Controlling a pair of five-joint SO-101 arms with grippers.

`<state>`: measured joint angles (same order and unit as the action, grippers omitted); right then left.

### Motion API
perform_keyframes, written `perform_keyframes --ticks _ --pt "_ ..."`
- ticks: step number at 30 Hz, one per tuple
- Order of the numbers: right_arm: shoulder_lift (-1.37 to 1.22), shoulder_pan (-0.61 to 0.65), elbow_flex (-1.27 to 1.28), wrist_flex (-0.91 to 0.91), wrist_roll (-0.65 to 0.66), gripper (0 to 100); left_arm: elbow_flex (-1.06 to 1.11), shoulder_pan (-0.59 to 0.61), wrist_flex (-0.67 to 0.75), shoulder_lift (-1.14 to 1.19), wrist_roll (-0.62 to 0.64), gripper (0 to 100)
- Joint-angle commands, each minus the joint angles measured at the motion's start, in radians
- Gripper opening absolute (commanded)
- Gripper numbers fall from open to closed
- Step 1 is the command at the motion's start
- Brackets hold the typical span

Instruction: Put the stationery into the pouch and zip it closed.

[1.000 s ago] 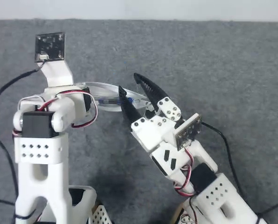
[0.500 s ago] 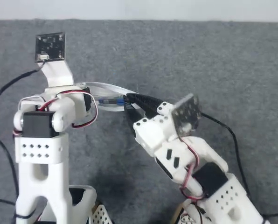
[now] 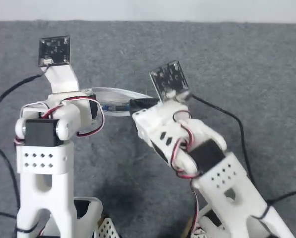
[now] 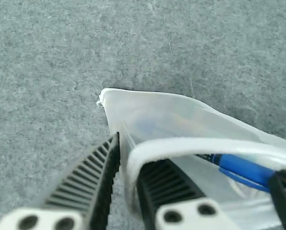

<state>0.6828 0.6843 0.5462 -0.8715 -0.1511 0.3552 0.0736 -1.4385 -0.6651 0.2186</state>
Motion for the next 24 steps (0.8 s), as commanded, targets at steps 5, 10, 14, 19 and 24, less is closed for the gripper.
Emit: perform_keyframes --ticks 5,10,14,19,24 --pt "-0.150 -0.033 -0.236 -0.260 0.000 0.6 -0.015 0.008 0.026 -0.008 -0.009 1" --pt "-0.071 -0.035 -0.310 -0.394 0.002 0.6 -0.015 0.008 0.026 -0.008 -0.009 1" --pt "-0.030 -0.035 -0.310 -0.404 0.002 0.6 -0.015 0.008 0.026 -0.008 -0.009 1" --pt "0.019 -0.035 -0.310 -0.446 0.031 0.6 -0.015 0.009 0.026 -0.008 -0.009 1" --pt "0.079 -0.035 -0.308 -0.492 0.157 0.6 -0.015 0.084 0.051 -0.008 -0.003 1"
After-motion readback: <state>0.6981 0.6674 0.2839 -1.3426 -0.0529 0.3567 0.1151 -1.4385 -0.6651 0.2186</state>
